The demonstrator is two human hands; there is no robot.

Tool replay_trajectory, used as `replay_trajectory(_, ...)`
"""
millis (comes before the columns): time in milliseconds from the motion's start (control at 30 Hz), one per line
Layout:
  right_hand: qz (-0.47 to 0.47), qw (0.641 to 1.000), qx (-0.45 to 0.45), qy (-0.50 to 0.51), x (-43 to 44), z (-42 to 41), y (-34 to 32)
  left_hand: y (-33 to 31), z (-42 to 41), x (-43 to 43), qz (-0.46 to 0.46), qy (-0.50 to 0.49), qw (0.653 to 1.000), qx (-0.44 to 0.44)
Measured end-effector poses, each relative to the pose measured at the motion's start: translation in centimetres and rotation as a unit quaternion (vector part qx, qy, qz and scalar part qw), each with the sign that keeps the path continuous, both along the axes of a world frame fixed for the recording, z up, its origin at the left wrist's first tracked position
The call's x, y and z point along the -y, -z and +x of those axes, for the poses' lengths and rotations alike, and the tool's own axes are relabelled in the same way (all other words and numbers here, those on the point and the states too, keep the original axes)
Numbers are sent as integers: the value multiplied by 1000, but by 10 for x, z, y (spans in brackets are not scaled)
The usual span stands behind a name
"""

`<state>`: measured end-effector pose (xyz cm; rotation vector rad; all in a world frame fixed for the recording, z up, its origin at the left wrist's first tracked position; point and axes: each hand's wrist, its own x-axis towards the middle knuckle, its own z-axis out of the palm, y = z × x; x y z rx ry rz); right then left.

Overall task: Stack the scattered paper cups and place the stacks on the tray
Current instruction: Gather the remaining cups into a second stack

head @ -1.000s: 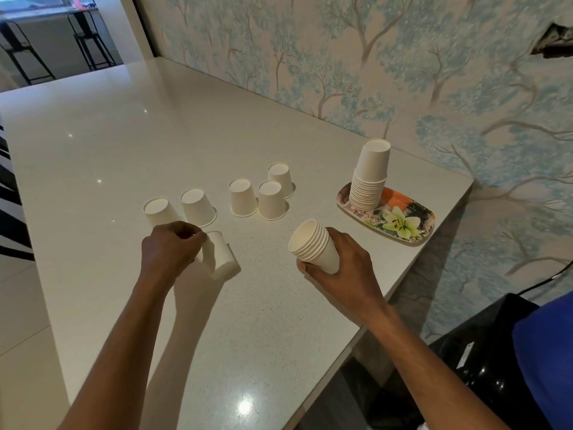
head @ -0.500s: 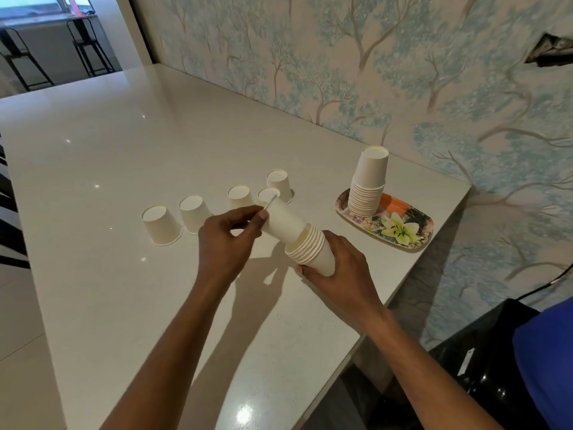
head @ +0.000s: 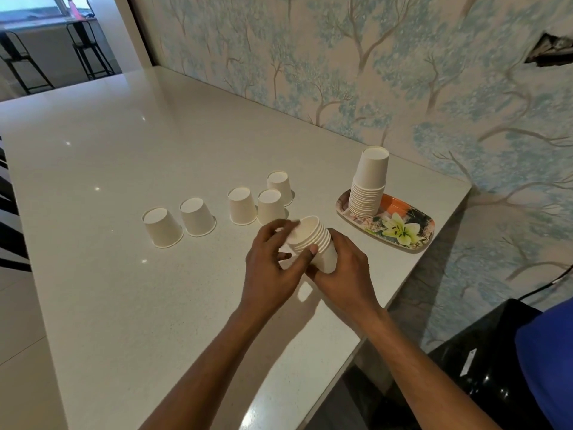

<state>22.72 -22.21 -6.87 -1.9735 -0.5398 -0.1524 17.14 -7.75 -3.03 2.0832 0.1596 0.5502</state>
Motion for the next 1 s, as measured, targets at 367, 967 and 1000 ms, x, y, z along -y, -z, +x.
replay_trajectory(367,-11,990,-34,-140,-38,4,-8,17,1,-21,-175,-68,981,-40)
replay_trajectory(967,-338,935,54,-97,-122,105,-59,16,-14,-59,-83,-168,982,-36)
replay_trajectory(1000,-357,927,52,-100,-124,106,-56,17,-14,-59,-81,-167,982,-37)
